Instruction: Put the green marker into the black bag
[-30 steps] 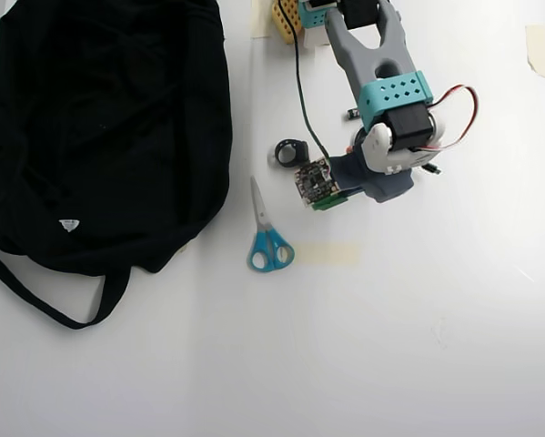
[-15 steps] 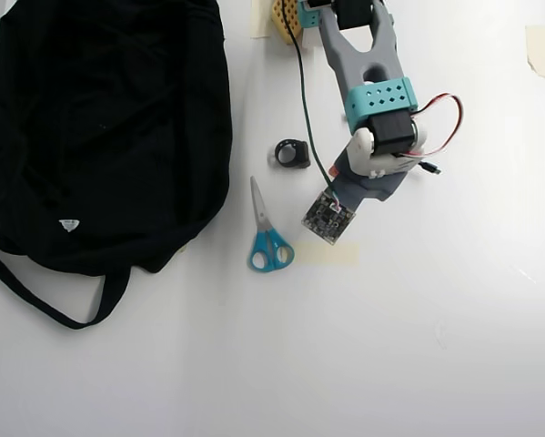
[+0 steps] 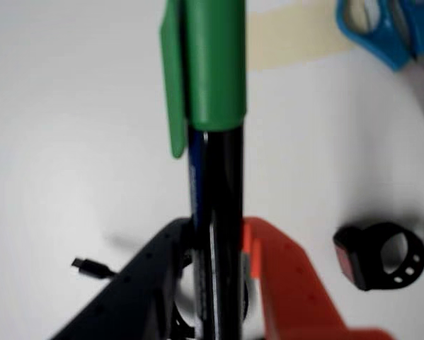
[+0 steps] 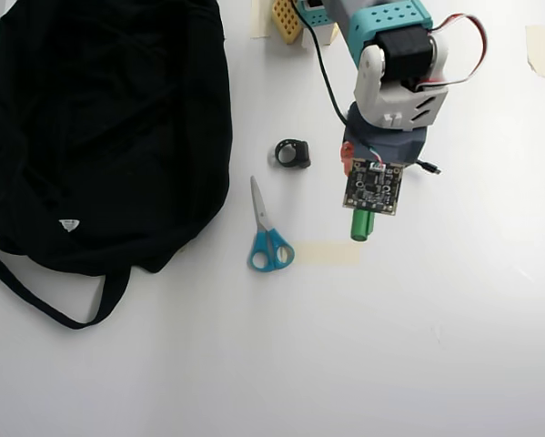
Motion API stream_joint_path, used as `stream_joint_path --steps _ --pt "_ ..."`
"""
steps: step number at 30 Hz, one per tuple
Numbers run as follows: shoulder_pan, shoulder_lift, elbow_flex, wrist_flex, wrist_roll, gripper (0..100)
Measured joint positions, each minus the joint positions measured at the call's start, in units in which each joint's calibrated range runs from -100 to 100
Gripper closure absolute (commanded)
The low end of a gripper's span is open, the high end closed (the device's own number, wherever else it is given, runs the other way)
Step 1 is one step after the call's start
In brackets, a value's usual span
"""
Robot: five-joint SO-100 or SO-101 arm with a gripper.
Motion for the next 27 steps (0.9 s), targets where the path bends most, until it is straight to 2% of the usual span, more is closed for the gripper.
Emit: stream_joint_path --steps 6,12,17,27 --pt "0.00 -5.48 0.71 0.00 3.22 98" --pt "0.66 -14.03 4.64 0.17 3.76 98" --pt "5.58 -18.85 10.93 1.37 3.76 98" --pt "17.78 -20.76 11.71 3.86 3.76 98"
